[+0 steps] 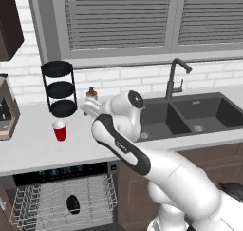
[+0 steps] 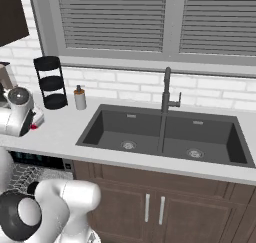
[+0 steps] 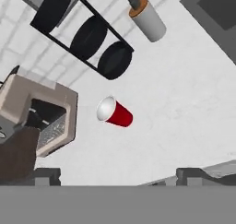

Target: Pick up the cup and bowl from the counter, place them in the dishwasher, and close the dishwasher door.

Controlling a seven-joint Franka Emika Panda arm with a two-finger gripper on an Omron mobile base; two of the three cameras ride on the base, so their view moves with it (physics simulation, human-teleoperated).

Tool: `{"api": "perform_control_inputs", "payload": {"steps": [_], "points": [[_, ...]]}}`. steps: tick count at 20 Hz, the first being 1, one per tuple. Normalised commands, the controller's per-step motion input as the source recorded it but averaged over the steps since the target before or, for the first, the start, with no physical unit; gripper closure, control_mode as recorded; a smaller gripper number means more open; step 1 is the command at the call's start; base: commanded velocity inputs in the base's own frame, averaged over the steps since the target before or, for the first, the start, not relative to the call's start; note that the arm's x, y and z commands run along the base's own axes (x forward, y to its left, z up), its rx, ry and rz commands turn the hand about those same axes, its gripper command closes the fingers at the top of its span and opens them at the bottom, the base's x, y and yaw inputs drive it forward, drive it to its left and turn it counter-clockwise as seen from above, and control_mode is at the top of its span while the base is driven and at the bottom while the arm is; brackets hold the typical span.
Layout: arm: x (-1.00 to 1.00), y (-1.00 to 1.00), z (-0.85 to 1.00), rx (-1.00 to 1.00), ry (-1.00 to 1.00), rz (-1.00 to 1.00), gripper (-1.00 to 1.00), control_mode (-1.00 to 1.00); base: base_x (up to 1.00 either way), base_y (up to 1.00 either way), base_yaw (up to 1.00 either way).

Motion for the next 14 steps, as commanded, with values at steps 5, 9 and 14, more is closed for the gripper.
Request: {"api": "perform_control_inputs", "payload": {"steps": [5, 9, 14], "points": [[0.39, 0.2, 0.19, -0.18, 0.59, -0.01, -1.0, -1.0, 0.0, 0.0, 0.0], [0.28, 0.19, -0.01, -0.12, 0.39, -0.03, -1.0, -1.0, 0.0, 0.0, 0.0], [0.05, 0.04, -0.65, -0.04, 0.17, 0.0, -1.0, -1.0, 0.0, 0.0, 0.0]]}}
